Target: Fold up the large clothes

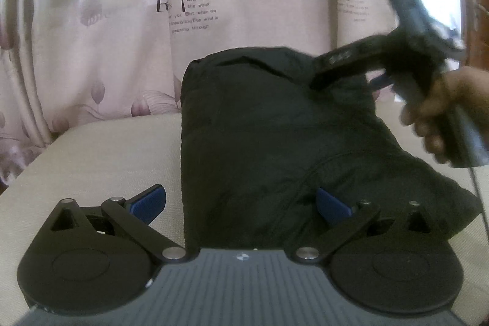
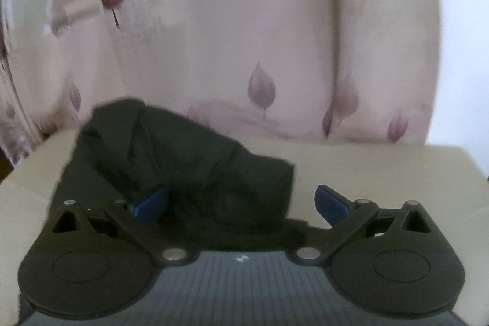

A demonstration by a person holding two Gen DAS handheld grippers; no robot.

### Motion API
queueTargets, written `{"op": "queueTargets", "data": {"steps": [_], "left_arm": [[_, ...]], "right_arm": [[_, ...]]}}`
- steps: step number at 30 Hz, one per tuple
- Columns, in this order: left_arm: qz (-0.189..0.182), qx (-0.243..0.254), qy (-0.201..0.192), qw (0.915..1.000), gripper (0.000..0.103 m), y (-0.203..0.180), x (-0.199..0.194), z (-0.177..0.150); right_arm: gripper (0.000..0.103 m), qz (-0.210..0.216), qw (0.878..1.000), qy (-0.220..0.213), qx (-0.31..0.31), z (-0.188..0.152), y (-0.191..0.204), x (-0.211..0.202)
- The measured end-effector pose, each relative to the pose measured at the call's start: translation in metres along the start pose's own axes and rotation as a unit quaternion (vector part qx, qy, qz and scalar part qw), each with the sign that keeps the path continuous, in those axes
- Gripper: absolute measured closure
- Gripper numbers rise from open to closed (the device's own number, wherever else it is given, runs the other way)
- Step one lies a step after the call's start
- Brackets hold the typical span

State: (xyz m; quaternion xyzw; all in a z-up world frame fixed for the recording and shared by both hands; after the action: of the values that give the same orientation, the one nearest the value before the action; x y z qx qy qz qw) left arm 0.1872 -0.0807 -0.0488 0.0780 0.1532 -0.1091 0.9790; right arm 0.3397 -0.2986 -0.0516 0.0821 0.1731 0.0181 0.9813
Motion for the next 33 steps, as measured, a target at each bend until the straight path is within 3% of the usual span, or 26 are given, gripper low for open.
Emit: {"op": "queueTargets", "data": {"steps": [2,3,4,6,7,13,18,24,27,33], "left_arm": [[0.000,0.000,-0.001,1.0000,0.000,0.000,0.000,-0.001],[-0.001,0.000,-0.001,1.0000,0.000,-0.001,0.000,-0.002],[-0.003,-0.001,-0.001,1.0000,0.000,-0.001,-0.001,-0.002],[-0.007,-0.001,0.001,1.0000,0.000,-0.001,-0.001,-0.002],[-0.006,0.001,0.001,1.0000,0.000,-0.002,-0.002,-0.002],[-0.012,0.016,-0.006,0.9998,0.000,-0.007,-0.010,-0.001],[-0.021,0.034,-0.018,0.9991,0.000,-0.018,-0.011,0.001],[-0.049,-0.022,0.018,0.9984,0.000,-0.018,0.005,-0.001],[-0.042,-0.024,0.023,0.9986,0.000,-0.018,0.009,-0.004],[-0.017,-0.020,0.023,0.9994,0.000,-0.010,0.016,-0.008]], "right_arm": [[0.001,0.025,1.000,-0.001,0.017,-0.001,-0.003,0.007],[0.014,0.041,0.999,-0.006,0.021,-0.002,-0.003,0.007],[0.056,0.055,0.998,-0.008,0.022,-0.002,-0.003,0.007],[0.085,0.051,0.998,-0.008,0.019,0.001,-0.004,0.001],[0.090,0.056,0.998,-0.019,0.012,0.004,-0.005,-0.004],[0.093,0.065,0.995,-0.072,0.025,0.008,-0.027,-0.044],[0.093,0.041,0.996,-0.074,0.029,-0.013,-0.050,-0.053],[0.093,0.036,0.998,-0.035,0.049,-0.045,-0.076,-0.021],[0.093,0.048,0.996,-0.029,0.069,-0.048,-0.075,-0.007],[0.092,0.052,0.997,-0.029,0.047,-0.044,-0.043,0.022]]}}
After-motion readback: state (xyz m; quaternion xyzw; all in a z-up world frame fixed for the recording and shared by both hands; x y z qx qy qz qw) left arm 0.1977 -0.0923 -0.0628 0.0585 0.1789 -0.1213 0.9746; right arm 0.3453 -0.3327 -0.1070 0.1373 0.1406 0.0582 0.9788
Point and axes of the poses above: each gripper's, at about its wrist camera, not at the fingertips, and x roughly the way its jaws point, y to its left, z to its top, the point moved 2 cm from there along x, roughly the way its jaws point, and after that the axes turned 10 degrees about -y, right-handed, at the moved point
